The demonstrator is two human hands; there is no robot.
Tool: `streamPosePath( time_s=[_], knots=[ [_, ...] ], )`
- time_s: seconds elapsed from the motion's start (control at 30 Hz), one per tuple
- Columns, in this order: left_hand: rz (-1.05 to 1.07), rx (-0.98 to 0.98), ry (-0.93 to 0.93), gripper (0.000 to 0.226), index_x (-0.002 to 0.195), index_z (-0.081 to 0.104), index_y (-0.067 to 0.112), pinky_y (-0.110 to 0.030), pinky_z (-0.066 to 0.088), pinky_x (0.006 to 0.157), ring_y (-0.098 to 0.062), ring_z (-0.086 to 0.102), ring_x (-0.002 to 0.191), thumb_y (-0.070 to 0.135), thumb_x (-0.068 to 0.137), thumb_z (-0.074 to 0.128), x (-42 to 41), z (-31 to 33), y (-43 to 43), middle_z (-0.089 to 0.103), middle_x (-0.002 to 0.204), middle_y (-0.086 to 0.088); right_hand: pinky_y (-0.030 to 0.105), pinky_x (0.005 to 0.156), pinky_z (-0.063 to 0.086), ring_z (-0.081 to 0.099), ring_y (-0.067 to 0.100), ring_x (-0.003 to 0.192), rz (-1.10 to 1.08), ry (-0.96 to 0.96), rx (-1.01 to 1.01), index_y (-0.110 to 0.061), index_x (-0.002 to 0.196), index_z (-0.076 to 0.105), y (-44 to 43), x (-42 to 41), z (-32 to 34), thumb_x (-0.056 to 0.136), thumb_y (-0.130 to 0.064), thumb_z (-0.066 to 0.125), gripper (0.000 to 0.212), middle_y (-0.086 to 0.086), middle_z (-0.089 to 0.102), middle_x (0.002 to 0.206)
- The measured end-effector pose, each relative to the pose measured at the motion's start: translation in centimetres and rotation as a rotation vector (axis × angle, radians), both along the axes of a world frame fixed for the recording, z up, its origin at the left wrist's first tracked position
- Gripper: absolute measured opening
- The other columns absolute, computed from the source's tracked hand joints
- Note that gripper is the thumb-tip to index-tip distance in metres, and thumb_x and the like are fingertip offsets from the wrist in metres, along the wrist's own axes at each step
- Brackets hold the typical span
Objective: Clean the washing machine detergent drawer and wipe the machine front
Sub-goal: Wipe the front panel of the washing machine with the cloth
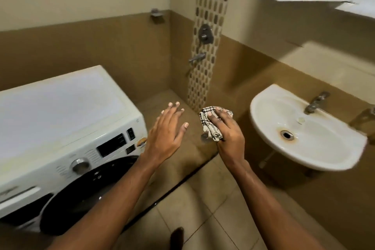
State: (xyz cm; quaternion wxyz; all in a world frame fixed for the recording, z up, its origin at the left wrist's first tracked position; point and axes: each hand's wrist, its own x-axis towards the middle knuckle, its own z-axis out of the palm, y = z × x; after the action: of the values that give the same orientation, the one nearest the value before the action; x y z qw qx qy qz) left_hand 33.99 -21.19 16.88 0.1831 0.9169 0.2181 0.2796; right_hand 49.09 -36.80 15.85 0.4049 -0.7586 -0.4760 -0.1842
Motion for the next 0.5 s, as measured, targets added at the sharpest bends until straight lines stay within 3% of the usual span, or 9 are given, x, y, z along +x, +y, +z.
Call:
streamPosePath(
  time_s=[0.23, 0.4, 0.5],
  knots=[
    [0.220, 0.046, 0.025, 0.049, 0.144, 0.048, 0.016, -0.038, 0.024, 0.121, -0.016, 0.024, 0.151, 0.041, 0.102, 0.045, -14.8, -1.0, 5.1, 0.036, 0.159, 0.000, 0.042, 0.107, 0.042, 0.051, 0.023, 0.131, 0.282, 0.010, -0.009, -0.018, 0.127, 0.067, 9.4, -11.1, 0.1, 0.078, 0.004, 0.077, 0.054, 0.006, 0.057, 0.139],
    [0.362, 0.033, 0.057, 0.051, 0.142, 0.050, 0.015, -0.040, 0.028, 0.120, -0.018, 0.025, 0.151, 0.043, 0.102, 0.040, -24.9, -2.3, 9.2, 0.038, 0.158, -0.001, 0.024, 0.112, 0.034, 0.049, 0.021, 0.132, 0.445, 0.046, -0.058, -0.016, 0.128, 0.066, 15.8, -20.0, -0.3, 0.067, 0.018, 0.072, 0.071, 0.008, 0.056, 0.140],
    [0.420, 0.031, 0.084, 0.049, 0.141, 0.051, 0.013, -0.041, 0.030, 0.119, -0.019, 0.027, 0.150, 0.040, 0.101, 0.045, -31.4, -3.4, 11.8, 0.041, 0.156, -0.002, 0.026, 0.112, 0.034, 0.048, 0.022, 0.132, 0.522, 0.085, -0.111, -0.015, 0.129, 0.064, 19.8, -25.9, -1.0, 0.062, 0.023, 0.060, 0.077, 0.009, 0.056, 0.139]
  ],
)
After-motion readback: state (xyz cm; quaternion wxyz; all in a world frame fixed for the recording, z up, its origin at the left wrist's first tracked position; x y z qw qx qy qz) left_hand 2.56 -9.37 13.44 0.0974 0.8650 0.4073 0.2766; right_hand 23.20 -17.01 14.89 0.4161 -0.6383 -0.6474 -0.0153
